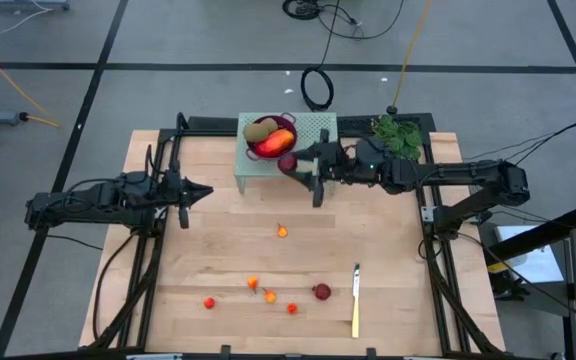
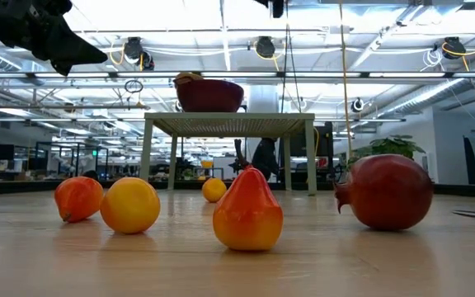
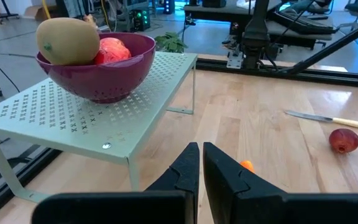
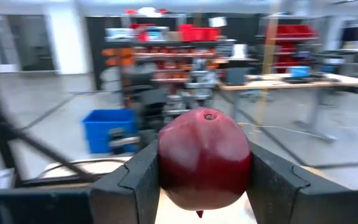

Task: Pick & Place Fruit
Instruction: Put the red pomegranate in the red strainer bowl on the shelf

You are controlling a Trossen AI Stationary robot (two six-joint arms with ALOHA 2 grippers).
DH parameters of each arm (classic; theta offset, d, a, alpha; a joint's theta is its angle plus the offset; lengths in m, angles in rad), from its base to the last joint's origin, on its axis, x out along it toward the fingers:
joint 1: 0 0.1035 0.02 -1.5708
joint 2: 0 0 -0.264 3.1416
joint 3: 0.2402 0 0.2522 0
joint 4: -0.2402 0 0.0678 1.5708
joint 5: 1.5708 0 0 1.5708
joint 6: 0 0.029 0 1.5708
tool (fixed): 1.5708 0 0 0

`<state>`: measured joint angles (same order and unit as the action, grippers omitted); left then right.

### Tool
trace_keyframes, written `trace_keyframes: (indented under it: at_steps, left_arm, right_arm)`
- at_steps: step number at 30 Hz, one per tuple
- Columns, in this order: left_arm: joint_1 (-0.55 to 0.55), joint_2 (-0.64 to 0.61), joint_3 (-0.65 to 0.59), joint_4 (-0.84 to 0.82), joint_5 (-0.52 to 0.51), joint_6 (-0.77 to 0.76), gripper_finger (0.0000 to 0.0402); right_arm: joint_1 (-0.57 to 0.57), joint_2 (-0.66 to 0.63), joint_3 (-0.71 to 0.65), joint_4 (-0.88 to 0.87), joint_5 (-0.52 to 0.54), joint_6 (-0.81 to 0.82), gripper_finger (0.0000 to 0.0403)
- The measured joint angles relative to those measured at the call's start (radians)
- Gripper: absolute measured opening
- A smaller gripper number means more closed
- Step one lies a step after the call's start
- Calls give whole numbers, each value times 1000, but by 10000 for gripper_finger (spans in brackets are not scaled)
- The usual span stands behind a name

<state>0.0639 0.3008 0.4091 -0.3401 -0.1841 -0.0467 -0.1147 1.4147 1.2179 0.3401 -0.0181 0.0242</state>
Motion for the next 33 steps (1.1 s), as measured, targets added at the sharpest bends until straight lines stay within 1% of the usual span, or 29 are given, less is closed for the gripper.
trace_keyframes:
  at_steps: [5, 8, 13, 15, 17, 22, 27, 29, 33]
  left_arm:
    - [0, 0, 0, 0, 0, -2, 21]
    - [0, 0, 0, 0, 0, -18, 21]
    - [0, 0, 0, 1, 0, -22, 21]
    - [0, 0, 0, 0, 0, -22, 21]
    - [0, 0, 0, 1, 0, -22, 21]
    - [0, 0, 0, 0, 0, -22, 21]
    - [0, 0, 0, 1, -1, -26, 21]
    - [0, 0, 0, 0, -1, -34, 21]
    - [0, -1, 0, 0, -1, -35, 21]
  right_arm:
    - [-62, 12, 0, 18, 76, -35, 180]
    - [-102, 12, -1, 51, 75, -50, 180]
    - [-168, 12, 2, 51, 75, -66, 180]
    - [-188, 25, 28, 37, 75, -77, 181]
    - [-199, 62, 86, 29, 72, -111, 182]
    - [-219, 174, 273, -181, 72, -225, 182]
    - [-243, 272, 418, -362, 74, -258, 183]
    - [-255, 296, 445, -432, 74, -273, 183]
    - [-269, 351, 462, -468, 74, -294, 184]
